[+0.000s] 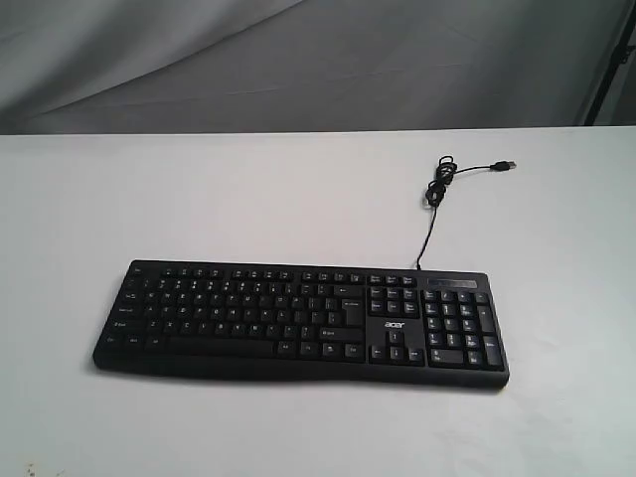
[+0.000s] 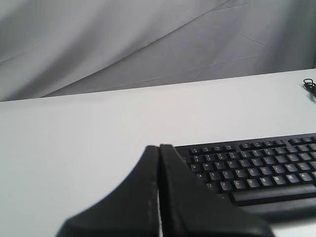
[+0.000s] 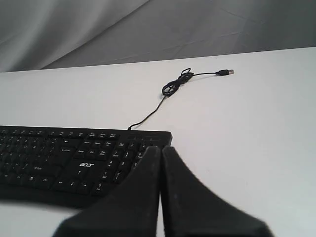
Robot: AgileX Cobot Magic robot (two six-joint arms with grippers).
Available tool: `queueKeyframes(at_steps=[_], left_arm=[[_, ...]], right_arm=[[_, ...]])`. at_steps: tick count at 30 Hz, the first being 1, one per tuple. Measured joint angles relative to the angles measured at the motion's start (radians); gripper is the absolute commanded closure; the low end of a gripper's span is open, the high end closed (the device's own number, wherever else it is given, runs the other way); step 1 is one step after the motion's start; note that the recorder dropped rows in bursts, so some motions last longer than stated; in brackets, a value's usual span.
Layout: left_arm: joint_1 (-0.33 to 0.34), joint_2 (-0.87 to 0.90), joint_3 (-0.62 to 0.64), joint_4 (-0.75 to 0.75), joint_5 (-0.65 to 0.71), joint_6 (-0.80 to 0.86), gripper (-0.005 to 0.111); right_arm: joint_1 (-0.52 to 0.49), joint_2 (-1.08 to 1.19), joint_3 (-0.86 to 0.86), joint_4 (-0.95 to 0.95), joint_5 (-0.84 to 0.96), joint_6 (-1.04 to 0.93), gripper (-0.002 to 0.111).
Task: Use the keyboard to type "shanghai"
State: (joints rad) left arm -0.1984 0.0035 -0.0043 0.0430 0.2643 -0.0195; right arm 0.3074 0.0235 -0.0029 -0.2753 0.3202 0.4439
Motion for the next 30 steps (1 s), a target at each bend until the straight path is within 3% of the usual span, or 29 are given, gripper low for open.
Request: queueKeyframes(at_steps=[13, 18, 22, 26, 30], left_arm=[[0.000, 0.000, 0.000, 0.000, 0.000, 0.000, 0.107], [0.000, 0.000, 0.000, 0.000, 0.000, 0.000, 0.107], [0.000, 0.000, 0.000, 0.000, 0.000, 0.000, 0.107], [0.000, 0.000, 0.000, 0.000, 0.000, 0.000, 0.107], [0.000, 0.000, 0.000, 0.000, 0.000, 0.000, 0.107]], right_arm=[[0.000, 0.004, -0.036, 0.064, 0.015, 0.000, 0.108], [0.000, 0.237, -0.268, 0.074, -0.001, 0.000, 0.108], [0.012, 0.483, -0.349, 0.058, -0.153, 0.000, 0.108], [0.110, 0.705, -0.406, 0.043, -0.293, 0.000, 0.108], [0.301, 0.984, -0.532, 0.061, -0.290, -0.046, 0.108]])
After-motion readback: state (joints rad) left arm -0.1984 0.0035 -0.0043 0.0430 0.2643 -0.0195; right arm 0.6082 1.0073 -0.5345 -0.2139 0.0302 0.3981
